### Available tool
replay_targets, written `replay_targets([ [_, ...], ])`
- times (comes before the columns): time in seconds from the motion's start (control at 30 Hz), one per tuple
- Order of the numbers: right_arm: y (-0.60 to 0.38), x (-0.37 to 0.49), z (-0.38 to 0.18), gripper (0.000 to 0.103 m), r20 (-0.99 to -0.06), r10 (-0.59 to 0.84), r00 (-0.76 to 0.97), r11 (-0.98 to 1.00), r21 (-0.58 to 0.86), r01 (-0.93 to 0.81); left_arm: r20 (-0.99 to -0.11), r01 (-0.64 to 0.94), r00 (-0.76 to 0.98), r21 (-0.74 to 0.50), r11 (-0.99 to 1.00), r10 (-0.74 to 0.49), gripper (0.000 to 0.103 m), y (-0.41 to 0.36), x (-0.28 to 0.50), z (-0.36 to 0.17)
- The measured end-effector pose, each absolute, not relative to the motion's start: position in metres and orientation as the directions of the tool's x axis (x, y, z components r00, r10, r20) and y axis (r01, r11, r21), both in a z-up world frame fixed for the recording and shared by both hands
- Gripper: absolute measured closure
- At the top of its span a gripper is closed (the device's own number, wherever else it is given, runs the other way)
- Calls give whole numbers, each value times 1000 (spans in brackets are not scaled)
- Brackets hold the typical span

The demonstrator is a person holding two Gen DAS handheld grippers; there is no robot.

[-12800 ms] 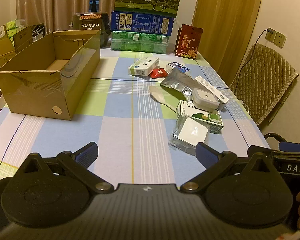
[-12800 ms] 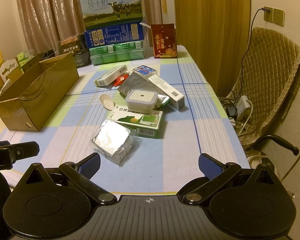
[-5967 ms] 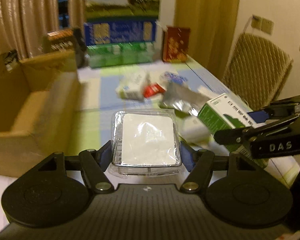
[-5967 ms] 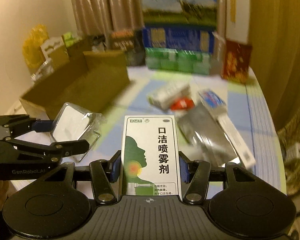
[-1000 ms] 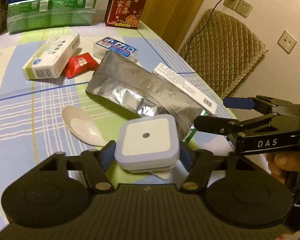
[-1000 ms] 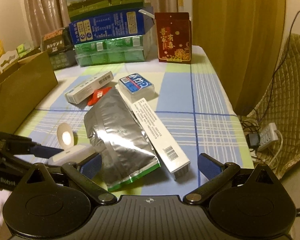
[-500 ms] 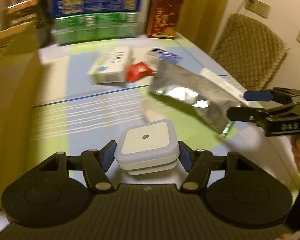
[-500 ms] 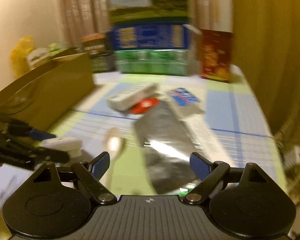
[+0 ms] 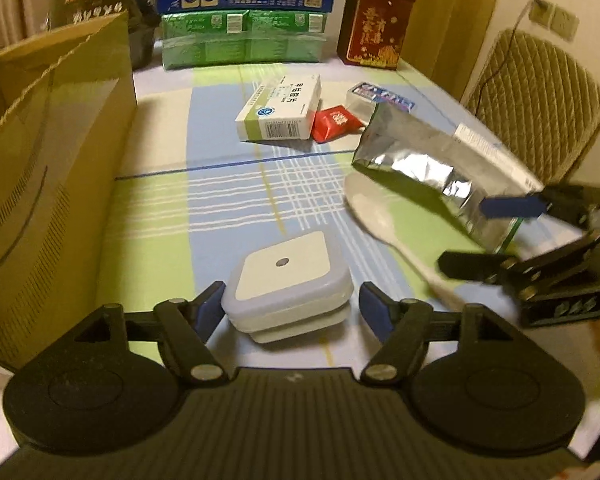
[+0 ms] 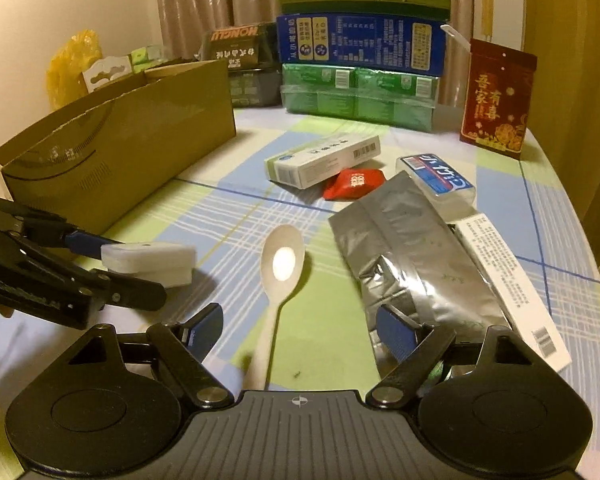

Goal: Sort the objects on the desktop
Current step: 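Grasp the white plastic spoon with the right tool while the left tool holds the container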

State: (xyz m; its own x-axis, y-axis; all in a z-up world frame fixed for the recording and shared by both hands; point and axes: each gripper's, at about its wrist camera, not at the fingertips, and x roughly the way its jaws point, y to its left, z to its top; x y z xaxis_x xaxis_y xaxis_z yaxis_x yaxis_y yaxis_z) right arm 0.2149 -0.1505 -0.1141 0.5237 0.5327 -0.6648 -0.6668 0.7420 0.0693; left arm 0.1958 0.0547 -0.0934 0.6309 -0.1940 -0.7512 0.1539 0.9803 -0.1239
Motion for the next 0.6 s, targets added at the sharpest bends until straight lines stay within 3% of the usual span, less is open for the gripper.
replay_targets([
  [0.27, -142, 221, -120, 21, -665, 529, 526, 735, 49, -676, -743, 116, 634, -182, 976, -214, 32, 56, 203, -92],
  [0.43, -137, 221, -123, 21, -667, 534, 520, 728, 49, -684, -742, 139, 643, -133, 981, -192, 33, 50, 208, -92],
  [0.5, -135, 222, -125, 22, -667, 537, 516, 725, 53, -687, -741, 156, 645, -113, 981, -188, 40, 47, 208, -92],
  [0.6, -131, 225, -130, 22, -673, 538, 509, 728, 66, -682, -744, 161, 648, -75, 984, -162, 41, 46, 208, -91],
])
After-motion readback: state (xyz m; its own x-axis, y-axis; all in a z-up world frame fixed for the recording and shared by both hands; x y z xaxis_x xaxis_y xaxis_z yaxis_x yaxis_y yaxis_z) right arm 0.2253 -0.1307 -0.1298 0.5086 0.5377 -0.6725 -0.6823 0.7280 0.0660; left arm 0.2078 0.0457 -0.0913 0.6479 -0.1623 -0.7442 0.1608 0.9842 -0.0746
